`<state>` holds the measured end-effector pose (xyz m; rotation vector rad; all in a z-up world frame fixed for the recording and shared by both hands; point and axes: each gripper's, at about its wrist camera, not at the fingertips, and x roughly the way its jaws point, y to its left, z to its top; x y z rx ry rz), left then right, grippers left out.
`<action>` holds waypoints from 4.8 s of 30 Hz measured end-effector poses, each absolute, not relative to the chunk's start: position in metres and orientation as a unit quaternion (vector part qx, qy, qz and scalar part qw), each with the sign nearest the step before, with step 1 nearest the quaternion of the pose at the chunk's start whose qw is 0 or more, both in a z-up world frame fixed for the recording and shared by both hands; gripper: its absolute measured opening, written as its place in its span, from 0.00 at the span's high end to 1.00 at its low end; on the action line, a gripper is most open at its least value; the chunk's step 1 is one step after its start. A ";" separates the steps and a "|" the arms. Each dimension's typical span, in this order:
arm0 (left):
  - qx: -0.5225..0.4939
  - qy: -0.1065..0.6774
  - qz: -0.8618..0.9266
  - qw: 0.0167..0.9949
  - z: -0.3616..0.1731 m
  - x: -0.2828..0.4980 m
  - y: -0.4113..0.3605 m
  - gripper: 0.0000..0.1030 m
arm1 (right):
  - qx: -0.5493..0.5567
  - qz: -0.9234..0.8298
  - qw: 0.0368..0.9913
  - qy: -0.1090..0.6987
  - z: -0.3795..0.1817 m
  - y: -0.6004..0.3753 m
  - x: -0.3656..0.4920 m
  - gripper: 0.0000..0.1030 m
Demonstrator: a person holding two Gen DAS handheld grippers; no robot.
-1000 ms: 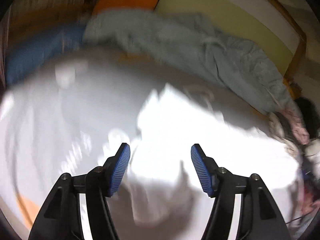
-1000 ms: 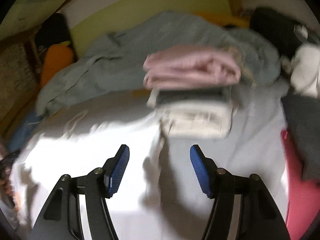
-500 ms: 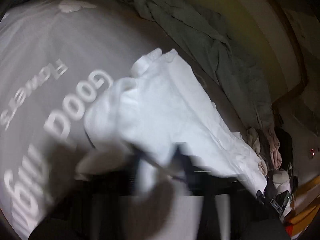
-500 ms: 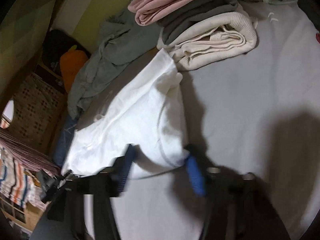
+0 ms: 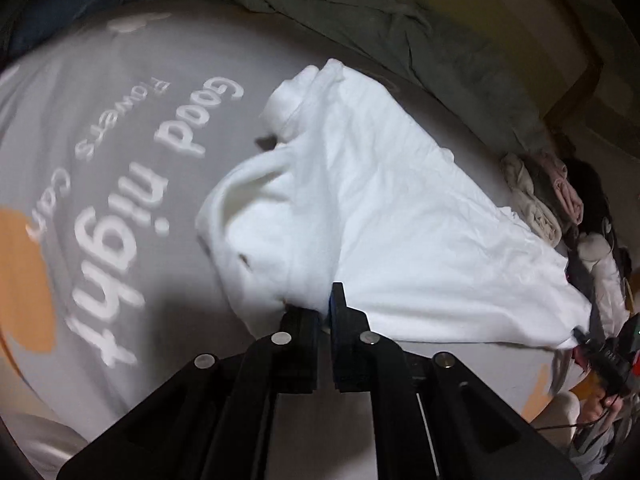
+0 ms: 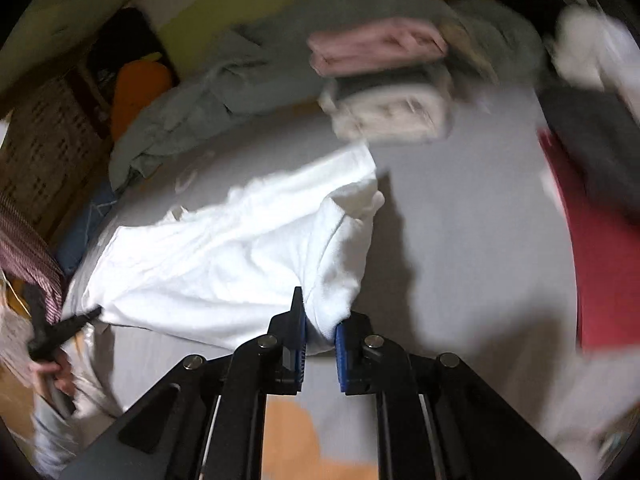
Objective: Fold small clothes
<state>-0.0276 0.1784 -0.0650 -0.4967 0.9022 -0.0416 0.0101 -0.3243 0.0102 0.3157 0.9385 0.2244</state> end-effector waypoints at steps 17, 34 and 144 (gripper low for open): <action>-0.487 0.328 -0.078 0.806 -0.082 0.010 0.232 0.75 | 0.300 0.136 0.815 0.477 -0.036 -0.356 0.059 0.78; -0.441 0.264 -0.021 0.858 -0.055 -0.021 0.267 0.50 | 0.241 0.113 0.846 0.462 -0.027 -0.350 0.054 0.83; -0.431 0.268 0.002 0.861 -0.059 0.011 0.286 0.90 | 0.000 0.172 0.902 0.395 0.019 -0.256 0.062 0.49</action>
